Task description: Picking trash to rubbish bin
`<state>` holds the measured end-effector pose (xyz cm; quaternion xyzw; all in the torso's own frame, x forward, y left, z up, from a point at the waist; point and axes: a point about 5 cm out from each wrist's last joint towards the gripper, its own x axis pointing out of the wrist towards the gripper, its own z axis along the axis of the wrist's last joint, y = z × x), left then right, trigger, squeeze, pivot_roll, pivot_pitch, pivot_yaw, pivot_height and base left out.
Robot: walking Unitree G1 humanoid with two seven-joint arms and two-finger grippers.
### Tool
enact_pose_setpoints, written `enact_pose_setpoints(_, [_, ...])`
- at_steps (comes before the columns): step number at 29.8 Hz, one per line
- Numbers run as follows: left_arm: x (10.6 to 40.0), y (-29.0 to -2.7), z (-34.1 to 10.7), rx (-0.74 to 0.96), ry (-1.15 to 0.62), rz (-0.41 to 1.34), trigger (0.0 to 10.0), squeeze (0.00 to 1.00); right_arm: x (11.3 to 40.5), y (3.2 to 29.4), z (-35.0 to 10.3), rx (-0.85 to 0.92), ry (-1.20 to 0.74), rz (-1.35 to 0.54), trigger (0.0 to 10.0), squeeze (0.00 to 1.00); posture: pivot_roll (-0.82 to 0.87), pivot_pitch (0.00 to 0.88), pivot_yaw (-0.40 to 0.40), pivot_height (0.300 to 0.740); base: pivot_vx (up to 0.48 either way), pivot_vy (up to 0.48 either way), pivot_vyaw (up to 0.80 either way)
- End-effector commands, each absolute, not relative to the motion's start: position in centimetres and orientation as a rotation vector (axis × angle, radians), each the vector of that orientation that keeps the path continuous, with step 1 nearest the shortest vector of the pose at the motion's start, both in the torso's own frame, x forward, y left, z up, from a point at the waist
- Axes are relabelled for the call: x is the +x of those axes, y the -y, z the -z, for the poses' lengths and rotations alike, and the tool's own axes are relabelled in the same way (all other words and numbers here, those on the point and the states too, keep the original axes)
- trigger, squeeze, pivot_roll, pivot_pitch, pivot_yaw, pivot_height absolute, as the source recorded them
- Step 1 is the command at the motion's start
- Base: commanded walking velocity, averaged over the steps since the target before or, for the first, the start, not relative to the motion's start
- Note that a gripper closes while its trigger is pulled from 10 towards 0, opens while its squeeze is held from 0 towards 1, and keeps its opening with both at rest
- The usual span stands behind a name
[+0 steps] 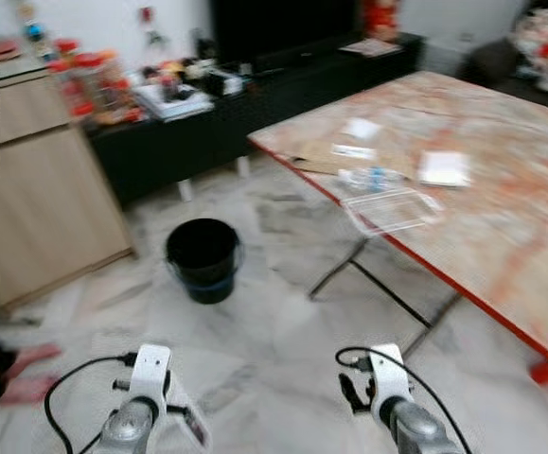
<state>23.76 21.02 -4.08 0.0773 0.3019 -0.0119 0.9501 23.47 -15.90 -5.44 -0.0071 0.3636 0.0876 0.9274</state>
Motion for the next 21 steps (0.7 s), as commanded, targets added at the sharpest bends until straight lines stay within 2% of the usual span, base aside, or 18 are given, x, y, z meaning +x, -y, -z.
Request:
enact_pose_setpoints(1, [23.70, -21.68, 3.99, 0.185, -0.619, 0.019, 10.0, 0.00, 24.09, 15.19, 5.02, -0.009, -0.720, -0.193, 10.0, 0.00, -0.06, 0.000, 0.021, 0.740, 0.480, 0.000, 0.80])
enact_pose_setpoints(4, [23.78, -21.81, 3.91, 0.185, -0.616, 0.014, 10.0, 0.00, 24.13, 15.13, 4.99, -0.004, -0.717, -0.193, 10.0, 0.00, -0.06, 0.000, 0.021, 0.740, 0.480, 0.000, 0.75])
enact_pose_setpoints(21, [24.14, -22.16, 3.54, 0.186, -0.601, 0.001, 10.0, 0.00, 24.25, 14.76, 4.94, 0.023, -0.716, -0.186, 10.0, 0.00, -0.04, 0.017, 0.025, 0.740, 0.480, 0.000, 0.00])
